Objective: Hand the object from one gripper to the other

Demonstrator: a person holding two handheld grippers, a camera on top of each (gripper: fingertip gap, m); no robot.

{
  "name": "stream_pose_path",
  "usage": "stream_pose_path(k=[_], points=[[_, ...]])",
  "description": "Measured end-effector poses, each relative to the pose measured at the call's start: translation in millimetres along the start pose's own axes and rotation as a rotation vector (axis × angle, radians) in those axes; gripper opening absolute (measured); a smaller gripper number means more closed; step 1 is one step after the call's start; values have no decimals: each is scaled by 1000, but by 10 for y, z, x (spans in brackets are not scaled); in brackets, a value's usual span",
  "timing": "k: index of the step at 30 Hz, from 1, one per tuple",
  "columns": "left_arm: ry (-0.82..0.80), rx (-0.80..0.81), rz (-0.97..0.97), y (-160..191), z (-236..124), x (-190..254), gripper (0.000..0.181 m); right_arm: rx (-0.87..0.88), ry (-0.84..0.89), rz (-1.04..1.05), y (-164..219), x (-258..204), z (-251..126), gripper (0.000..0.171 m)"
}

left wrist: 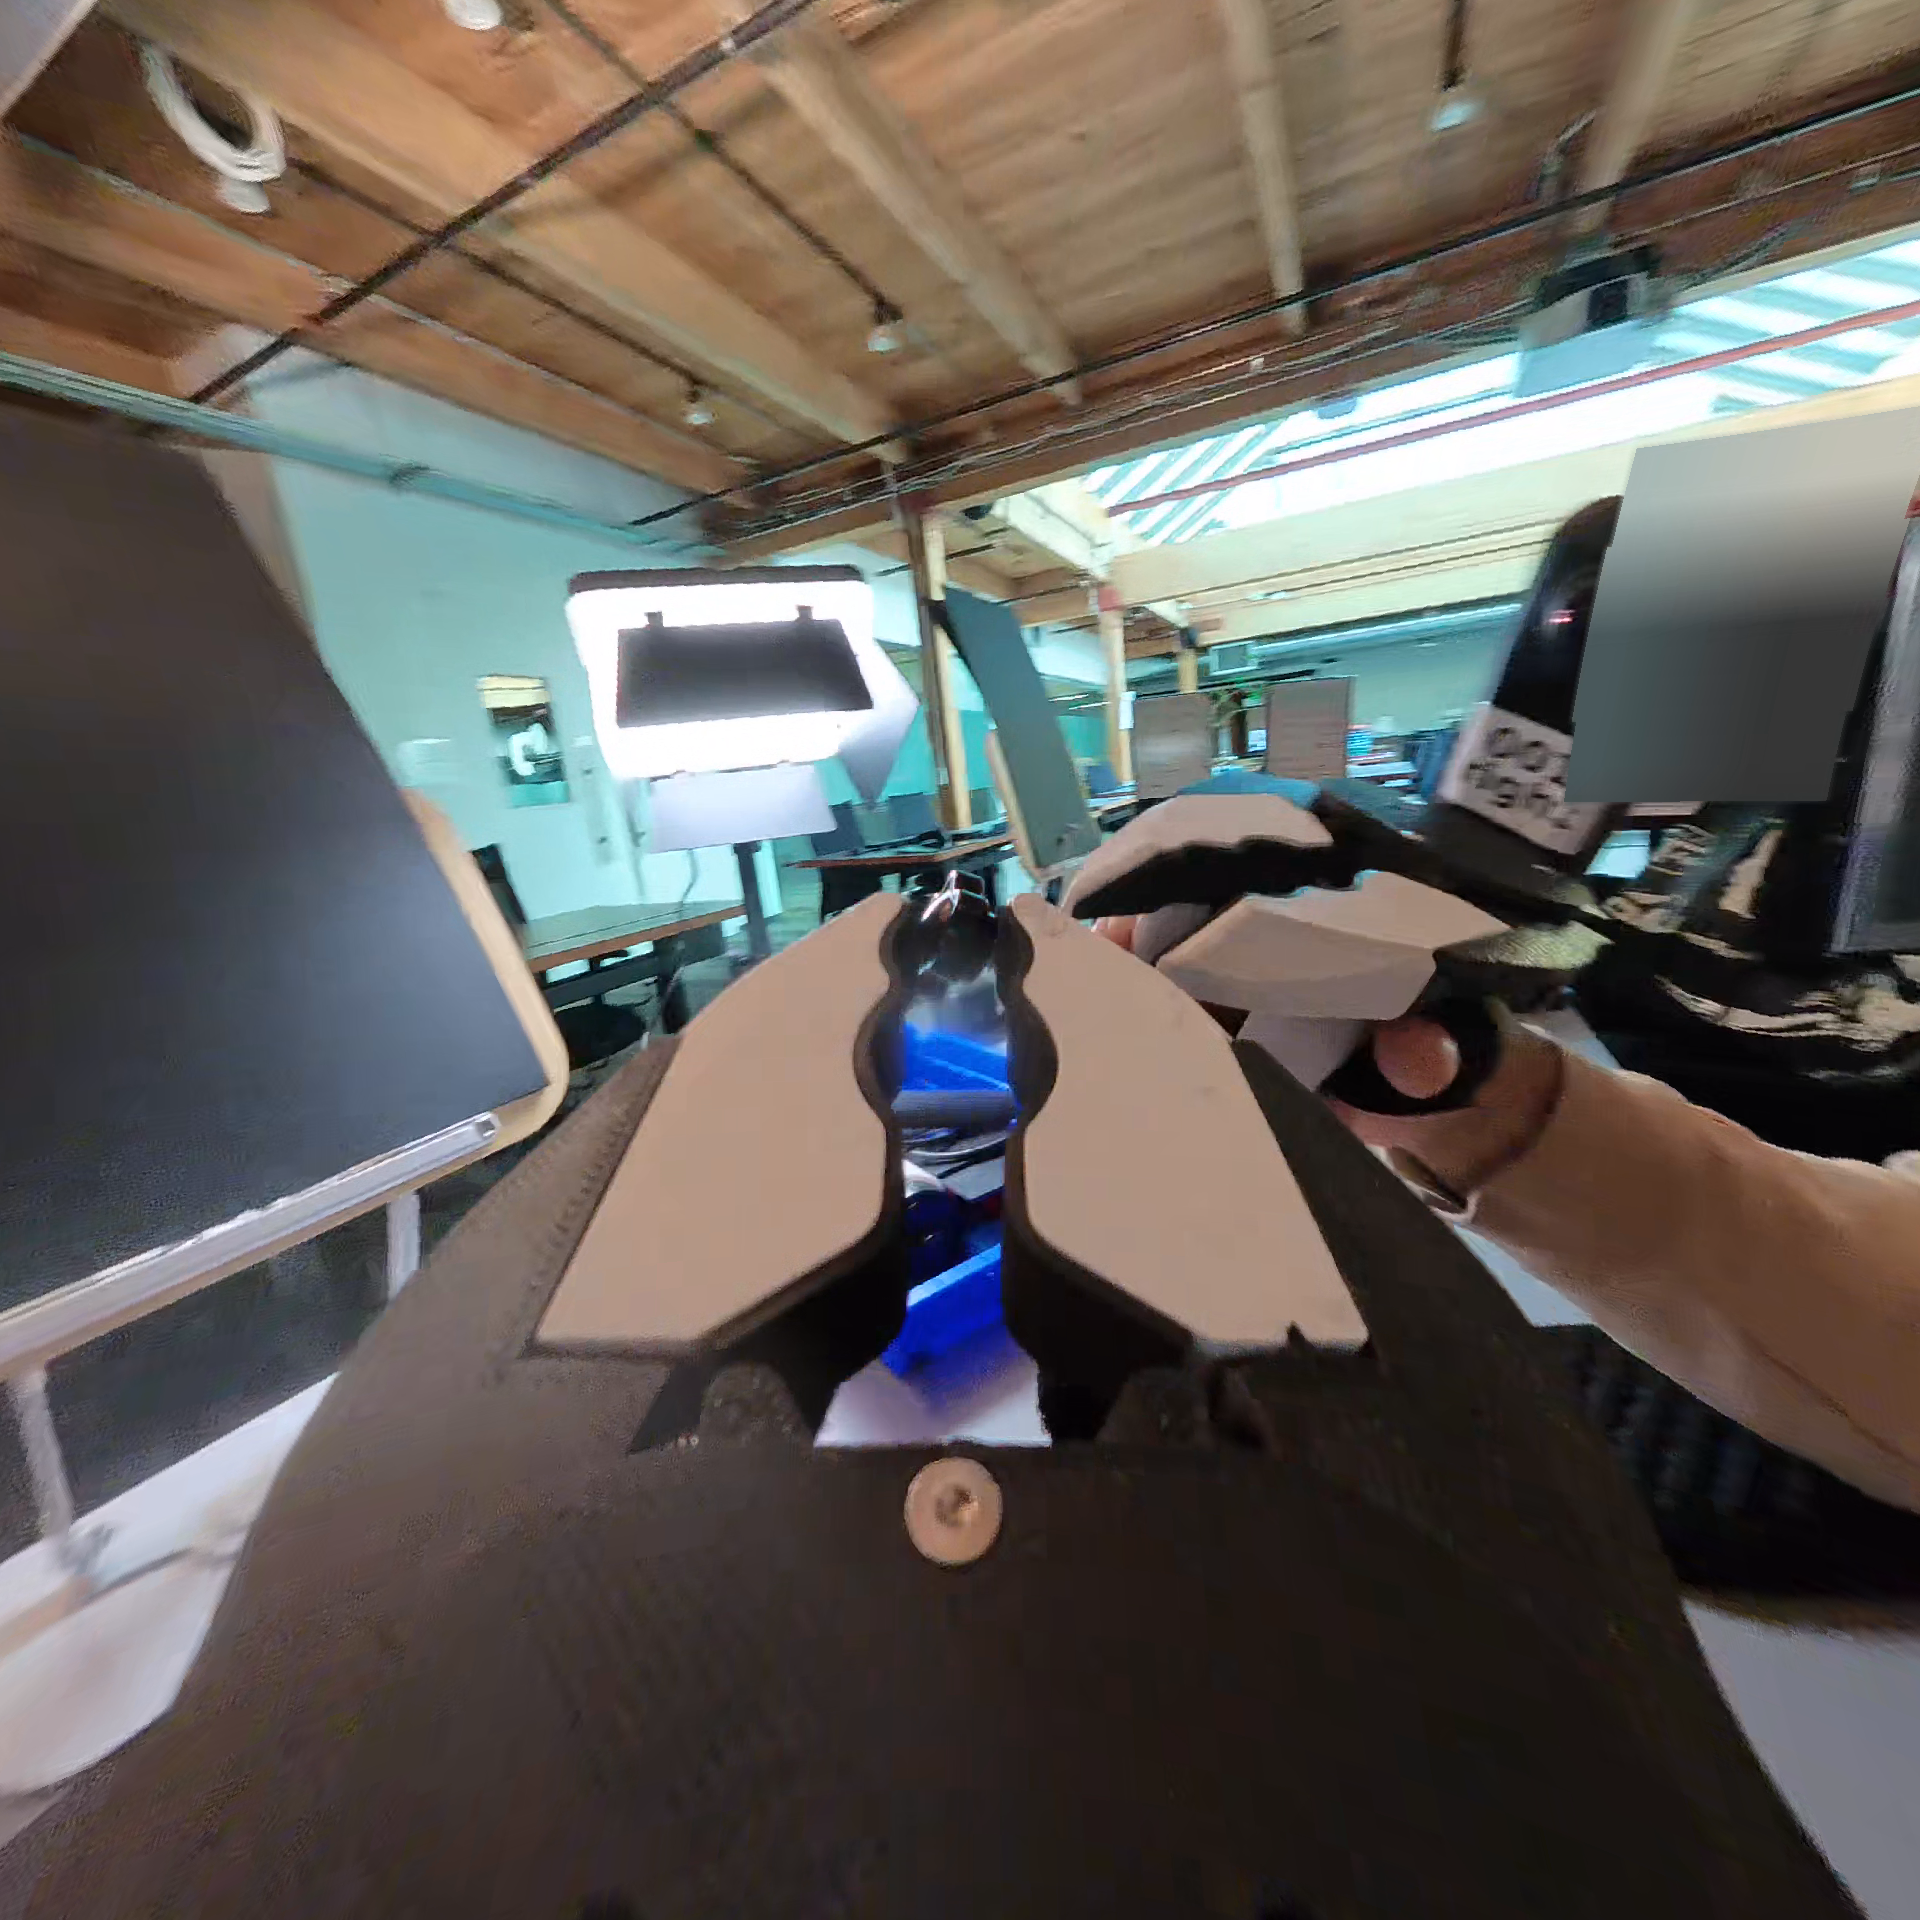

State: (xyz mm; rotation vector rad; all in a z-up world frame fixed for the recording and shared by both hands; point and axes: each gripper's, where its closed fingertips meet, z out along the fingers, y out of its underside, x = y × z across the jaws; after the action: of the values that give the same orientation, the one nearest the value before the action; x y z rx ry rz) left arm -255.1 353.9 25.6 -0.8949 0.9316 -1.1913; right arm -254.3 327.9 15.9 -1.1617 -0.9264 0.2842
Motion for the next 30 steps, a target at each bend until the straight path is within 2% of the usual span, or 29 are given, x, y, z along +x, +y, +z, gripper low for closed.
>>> stream_pose_path(k=[3,7,12,14,18,21,24,27,30], points=[[-67,-19,-26,25,27,-34,14,-62,144,-145,47,91,46,19],[-63,-27,-113,46,71,38,14,-129,272,-329,91,137,89,15],[-89,-59,-155,85,99,41,14,-153,323,-406,108,171,86,6],[-28,-58,-175,51,93,75,14,-148,305,-407,90,175,61,5],[153,-152,-117,38,21,180,32,-147,110,-168,98,145,-43,6],[291,-234,-29,116,-73,327,40,-116,-143,63,59,-55,-143,6],[438,-287,20,191,-160,562,46,-14,-374,253,-77,-260,-244,6],[575,-331,28,263,-233,818,41,-23,-548,322,-33,-458,-314,6],[613,-400,51,393,-254,909,25,-76,-637,355,94,-564,-339,6]])
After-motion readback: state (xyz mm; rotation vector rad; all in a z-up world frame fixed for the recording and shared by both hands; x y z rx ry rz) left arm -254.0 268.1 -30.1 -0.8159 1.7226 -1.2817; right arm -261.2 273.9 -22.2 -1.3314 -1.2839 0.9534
